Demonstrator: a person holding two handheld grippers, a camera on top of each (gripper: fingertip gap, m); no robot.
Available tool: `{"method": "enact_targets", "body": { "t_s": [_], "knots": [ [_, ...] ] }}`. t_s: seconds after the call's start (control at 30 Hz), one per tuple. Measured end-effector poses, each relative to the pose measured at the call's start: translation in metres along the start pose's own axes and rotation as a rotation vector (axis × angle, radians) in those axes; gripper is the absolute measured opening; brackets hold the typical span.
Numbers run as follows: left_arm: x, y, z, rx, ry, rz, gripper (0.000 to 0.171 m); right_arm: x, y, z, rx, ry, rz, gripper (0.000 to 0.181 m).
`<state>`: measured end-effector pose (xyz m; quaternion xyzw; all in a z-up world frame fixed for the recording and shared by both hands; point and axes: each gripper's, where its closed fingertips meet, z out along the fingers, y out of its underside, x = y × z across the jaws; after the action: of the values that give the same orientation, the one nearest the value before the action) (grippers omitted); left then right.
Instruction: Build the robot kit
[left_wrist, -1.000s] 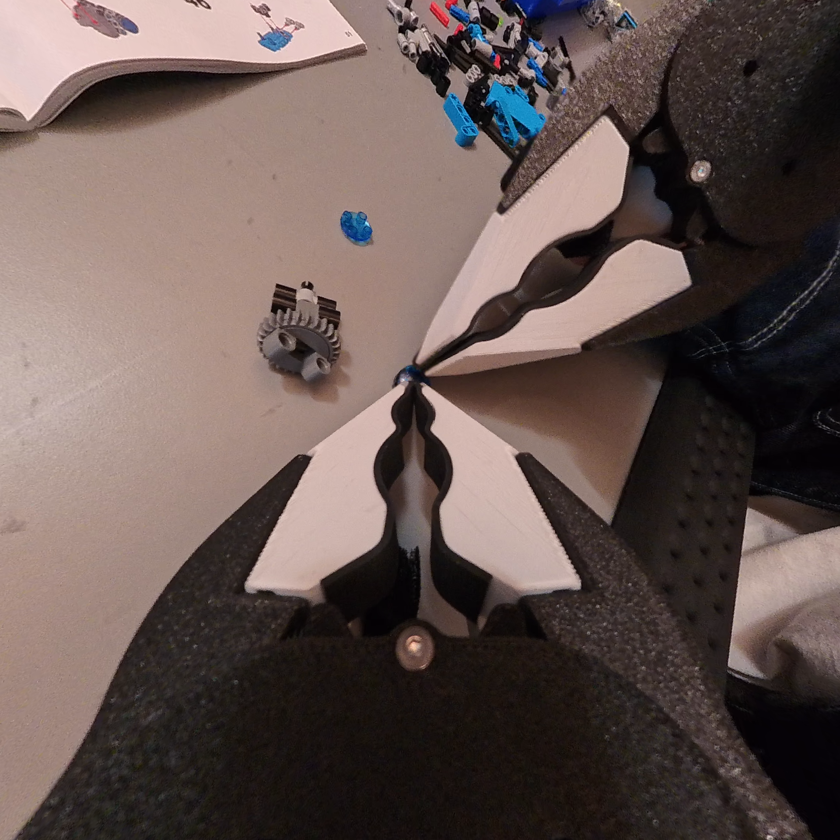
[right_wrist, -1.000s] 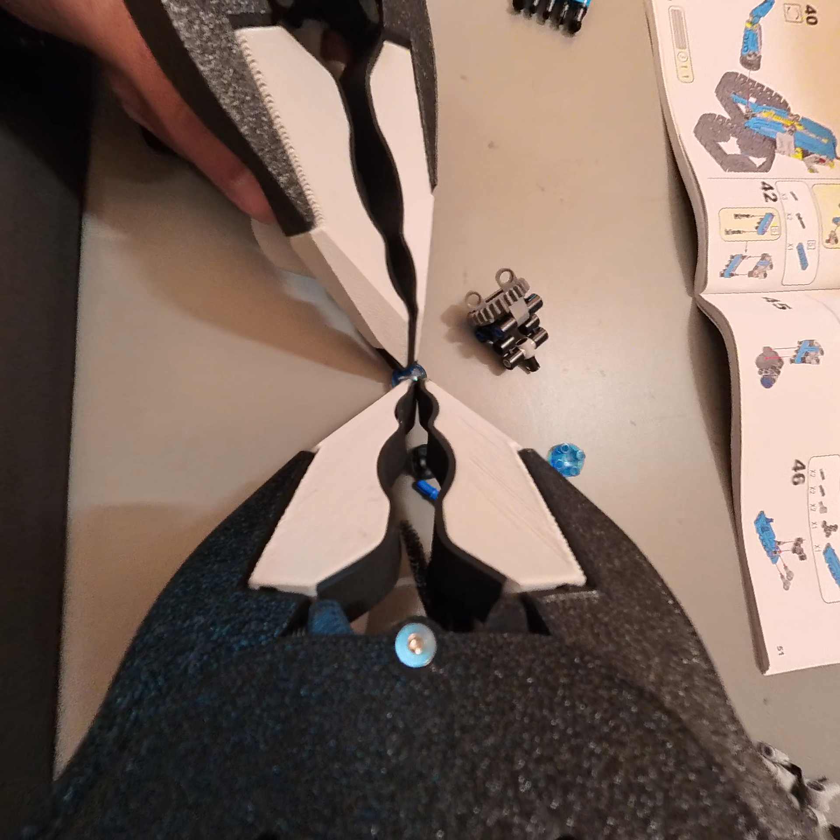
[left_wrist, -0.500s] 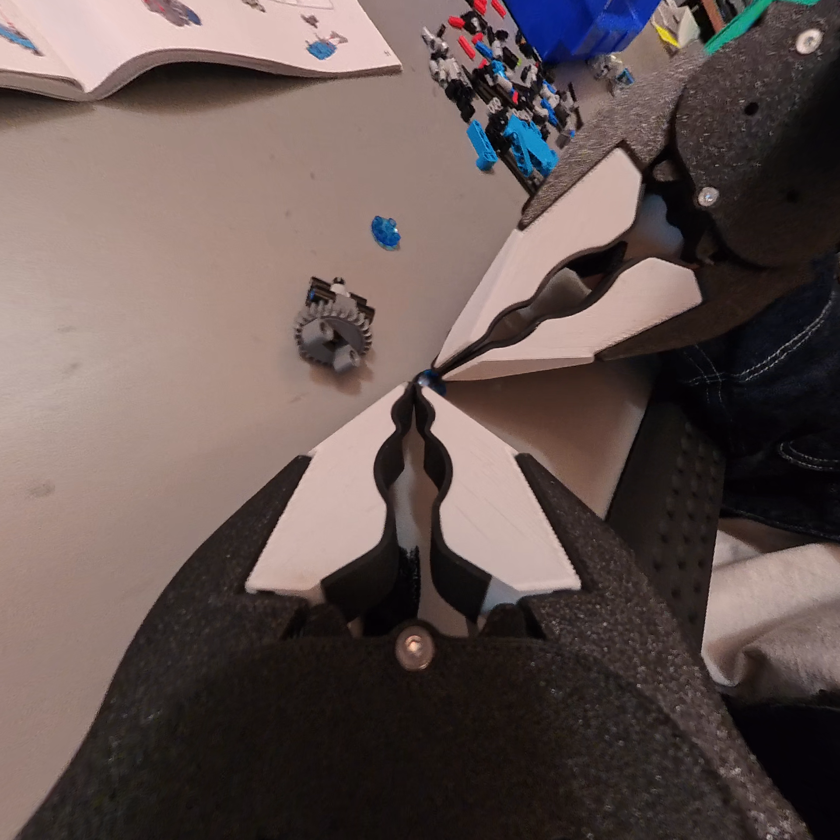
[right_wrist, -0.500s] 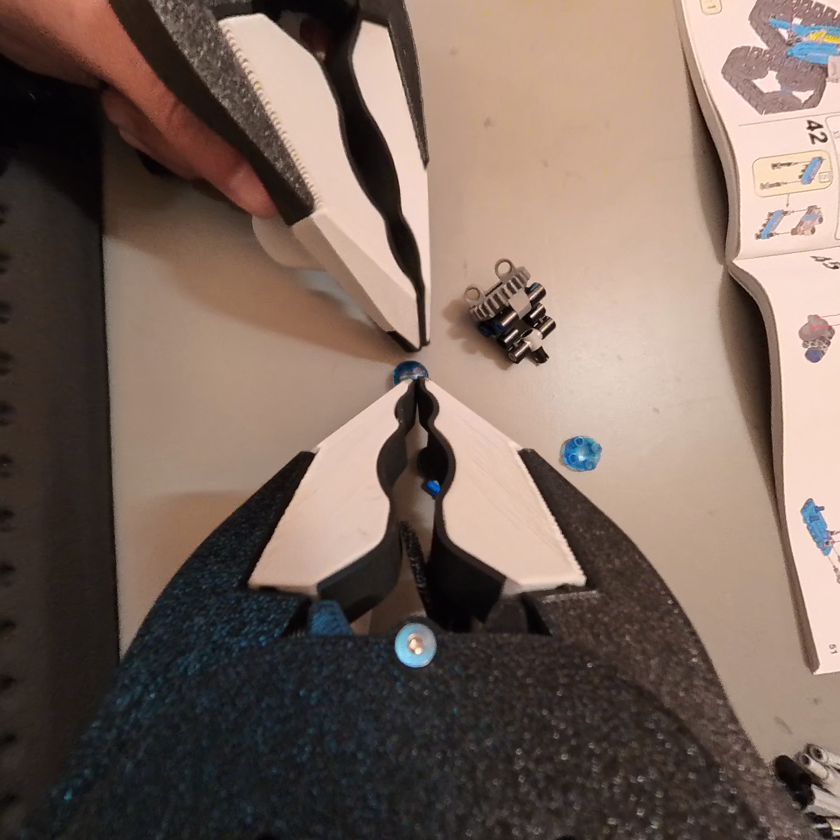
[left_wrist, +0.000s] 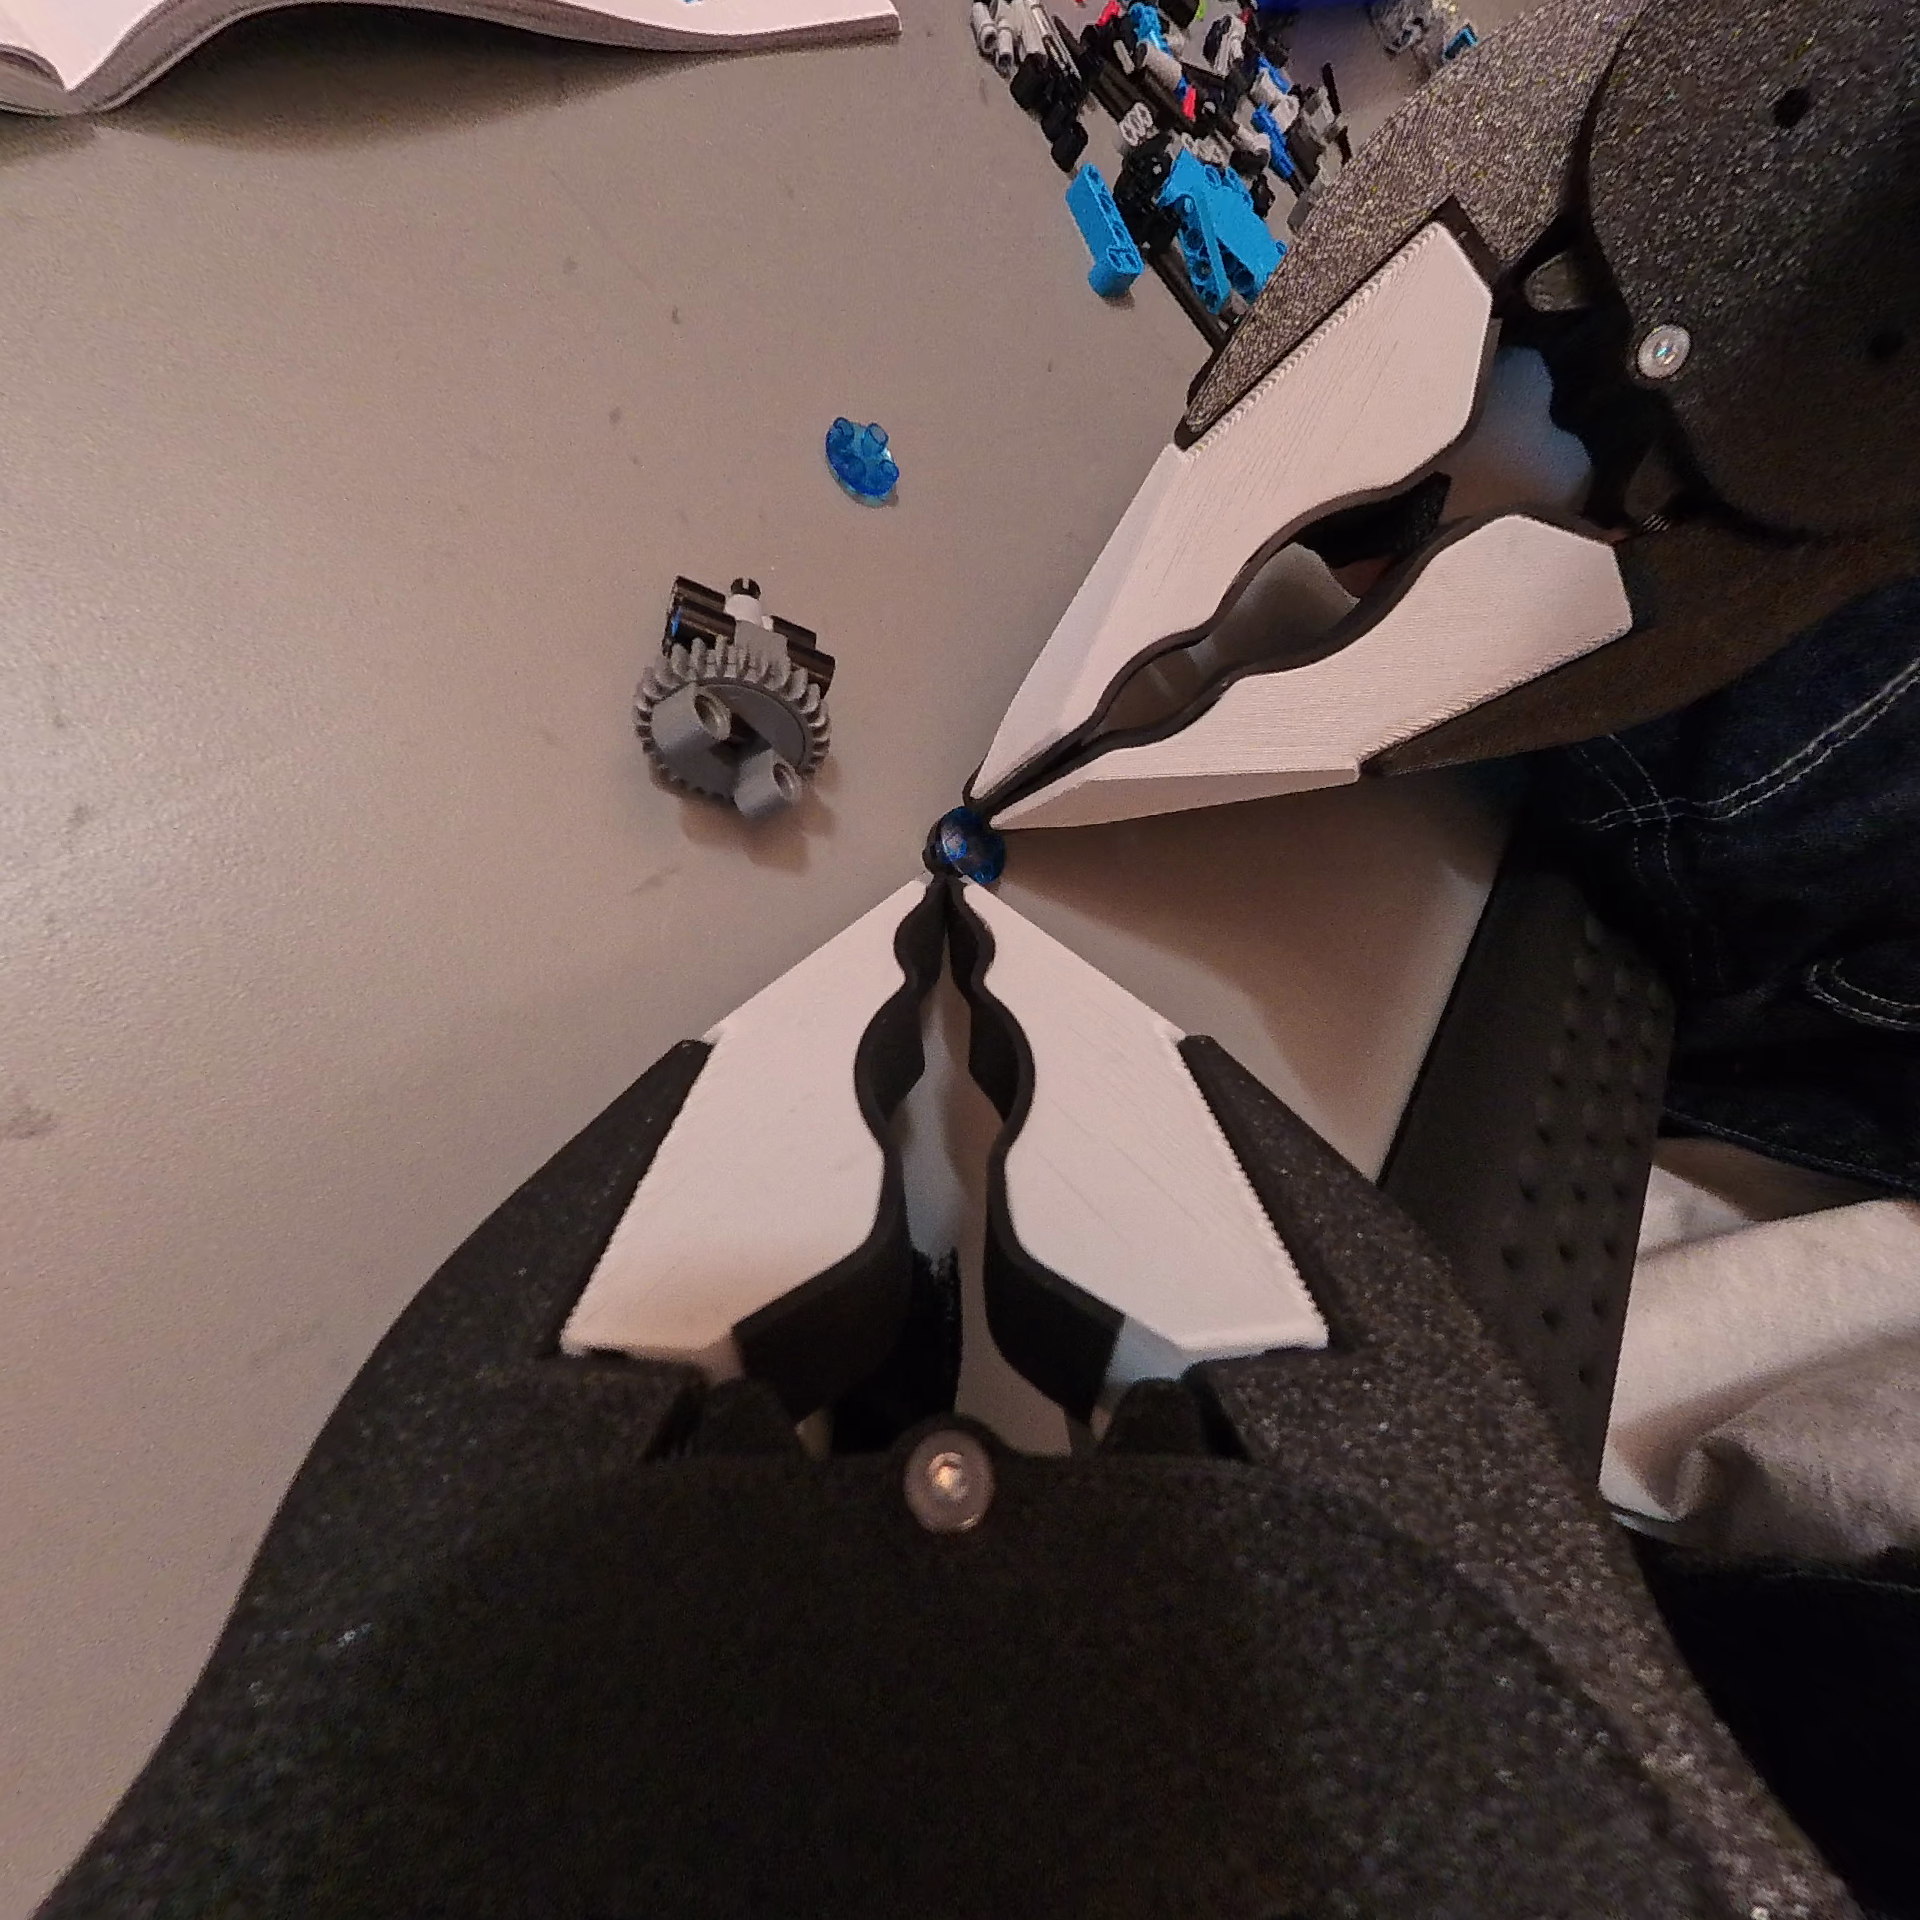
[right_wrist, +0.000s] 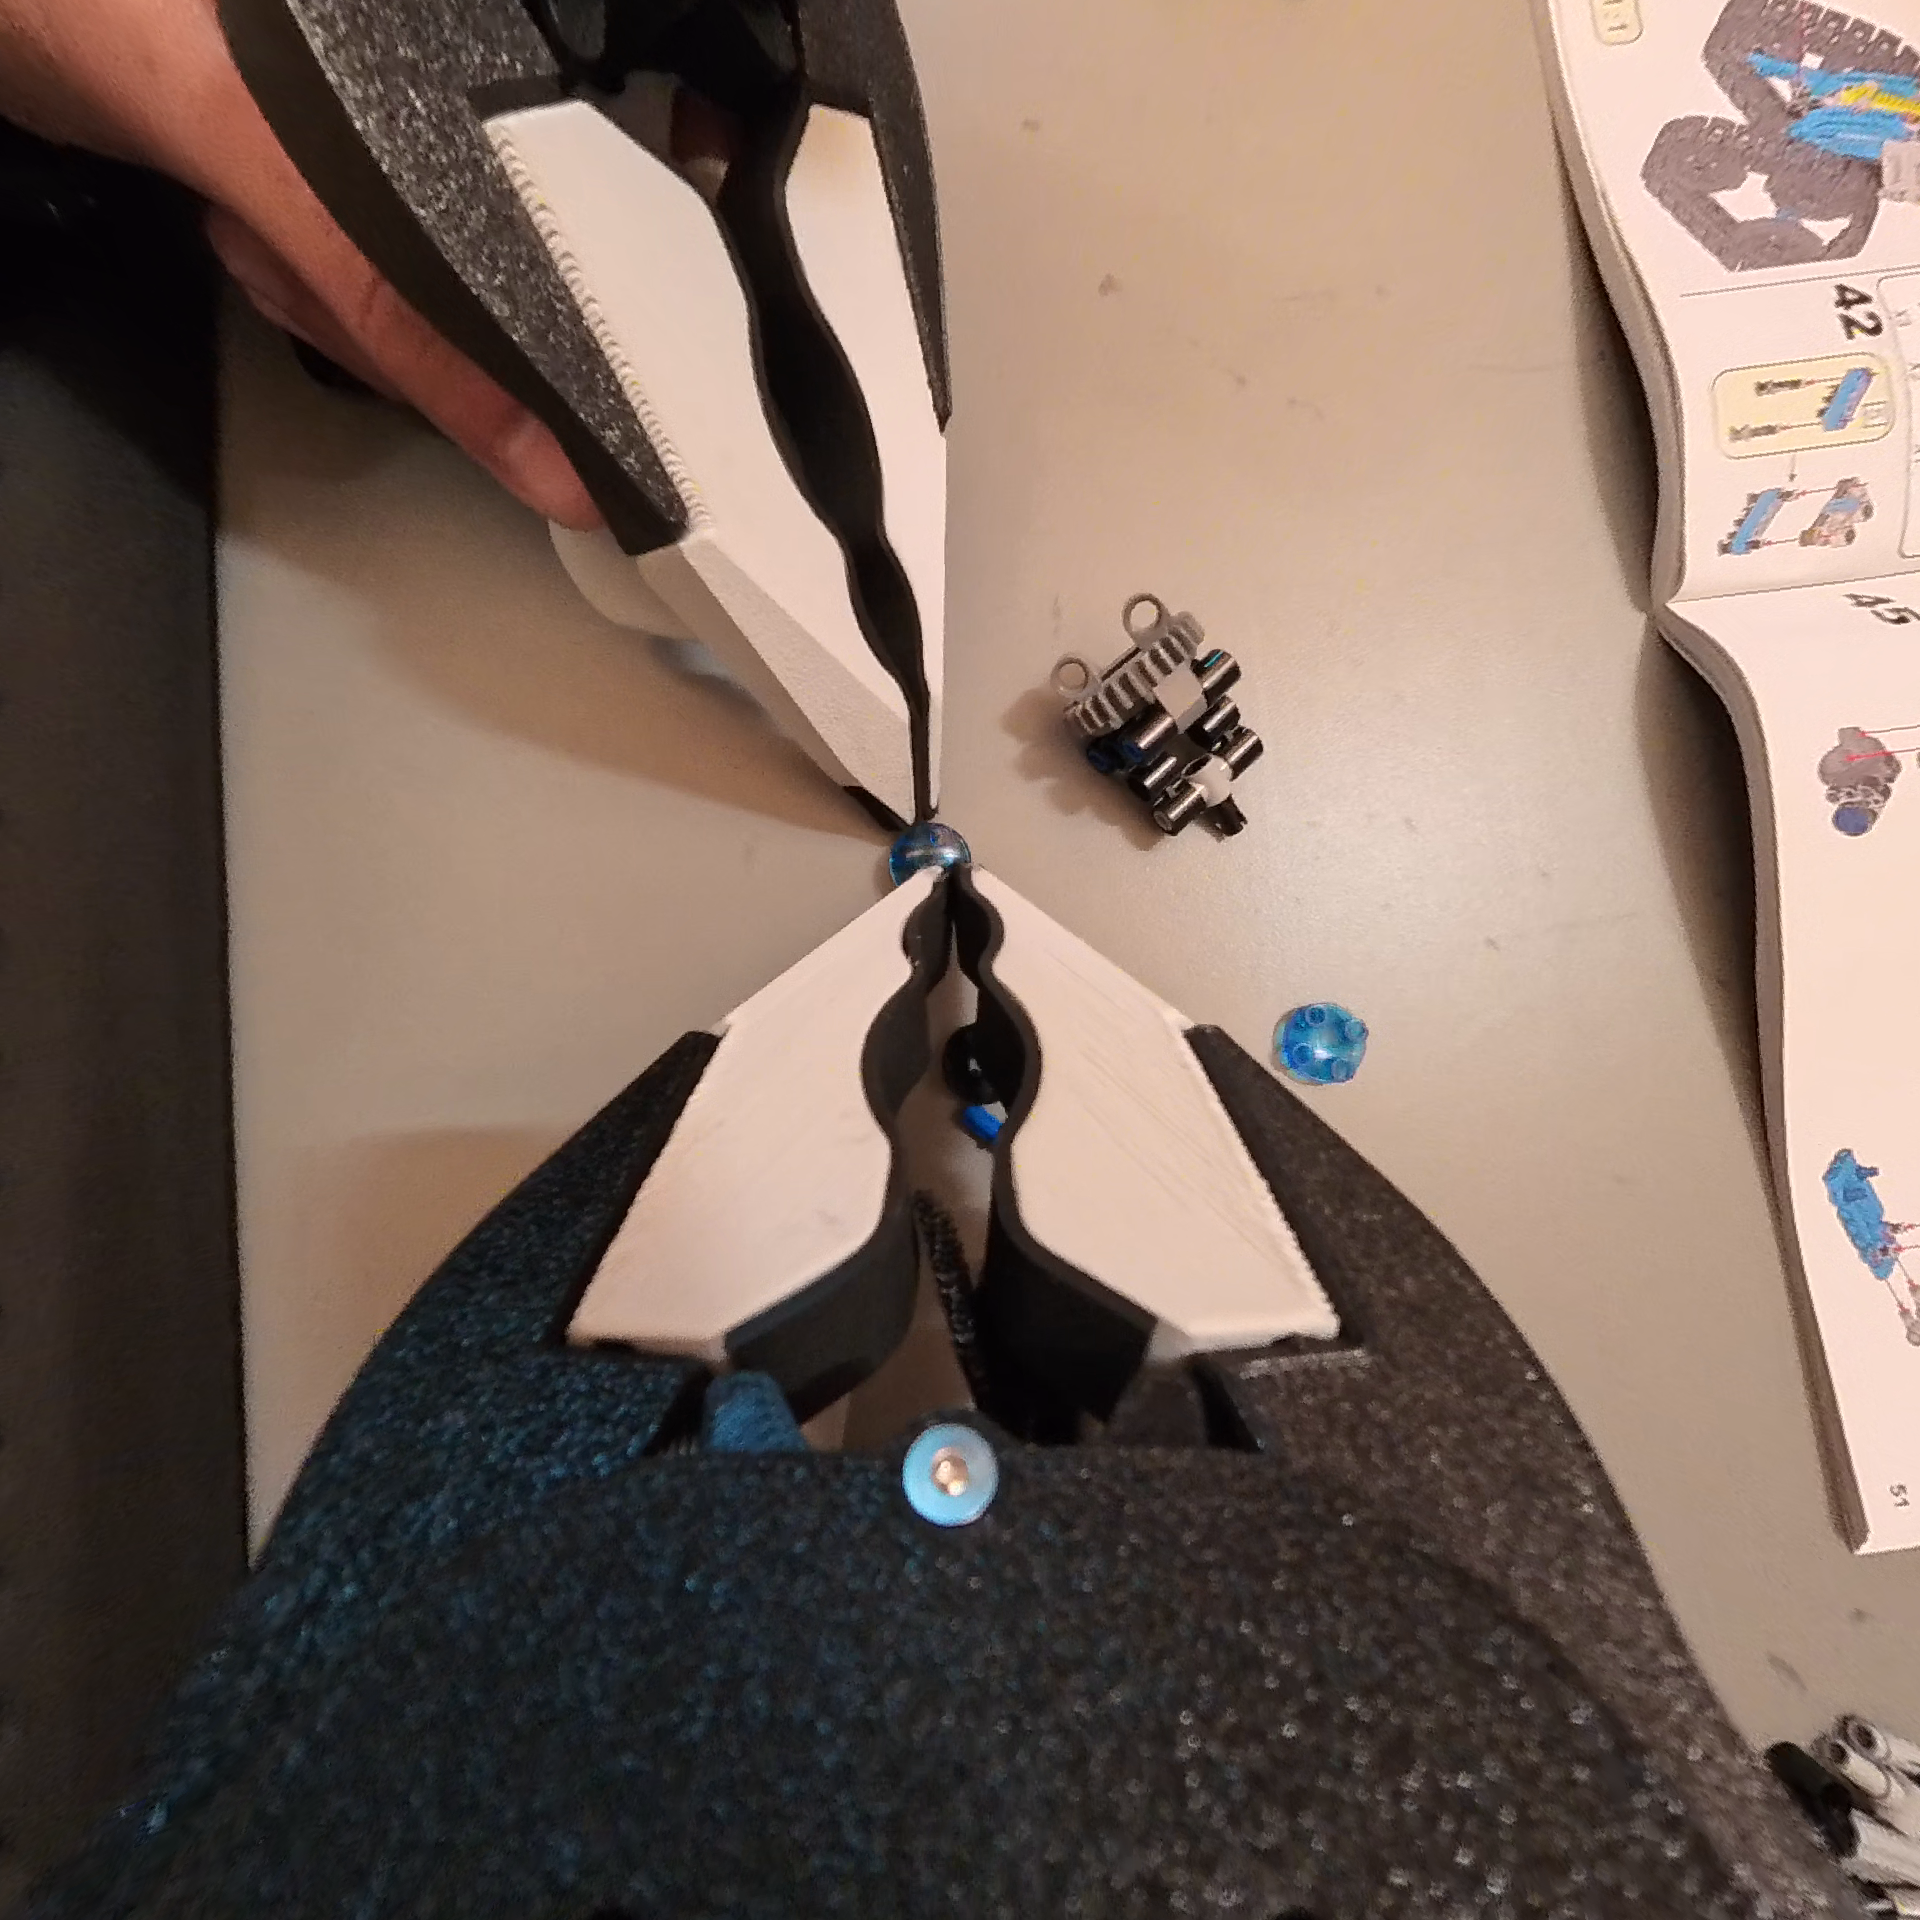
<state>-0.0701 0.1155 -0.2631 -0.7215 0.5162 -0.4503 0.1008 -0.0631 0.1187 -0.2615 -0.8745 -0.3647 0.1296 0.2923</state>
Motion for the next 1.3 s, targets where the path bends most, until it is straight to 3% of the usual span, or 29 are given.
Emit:
{"method": "enact_targets", "body": {
  "t_s": [0.2,0.3,0.4,0.83,0.9,0.97,1.07,1.2,1.3],
  "knots": [
    [-0.002,-0.002,-0.001,0.012,-0.016,0.008,0.0,0.0,0.0,0.001,-0.055,0.032,-0.011,0.0],
    [0.0,-0.016,-0.01,0.104,-0.022,0.041,0.0,0.0,-0.001,0.001,-0.063,0.04,-0.023,0.0],
    [0.003,-0.008,-0.001,0.038,-0.028,0.079,0.0,0.0,-0.001,0.002,-0.054,0.031,-0.018,0.0],
    [0.001,-0.008,0.0,0.032,-0.049,0.102,0.0,-0.003,0.0,0.001,-0.002,-0.013,0.016,0.0],
    [0.003,-0.009,-0.002,0.044,-0.051,0.118,0.0,-0.009,-0.003,-0.001,0.045,-0.075,0.048,0.026],
    [0.003,-0.018,-0.008,0.103,-0.053,0.12,0.0,-0.004,-0.004,0.002,0.059,-0.042,0.025,0.036],
    [0.002,-0.025,-0.015,0.157,-0.026,0.08,0.0,-0.004,-0.001,0.009,0.04,-0.018,-0.025,0.034],
    [0.008,-0.026,-0.015,0.162,0.003,0.087,0.0,-0.004,-0.002,0.01,0.047,-0.028,-0.017,0.016],
    [0.008,-0.046,-0.033,0.292,-0.023,0.13,0.0,0.0,-0.008,0.004,0.128,-0.058,0.064,0.015]
  ]
}}
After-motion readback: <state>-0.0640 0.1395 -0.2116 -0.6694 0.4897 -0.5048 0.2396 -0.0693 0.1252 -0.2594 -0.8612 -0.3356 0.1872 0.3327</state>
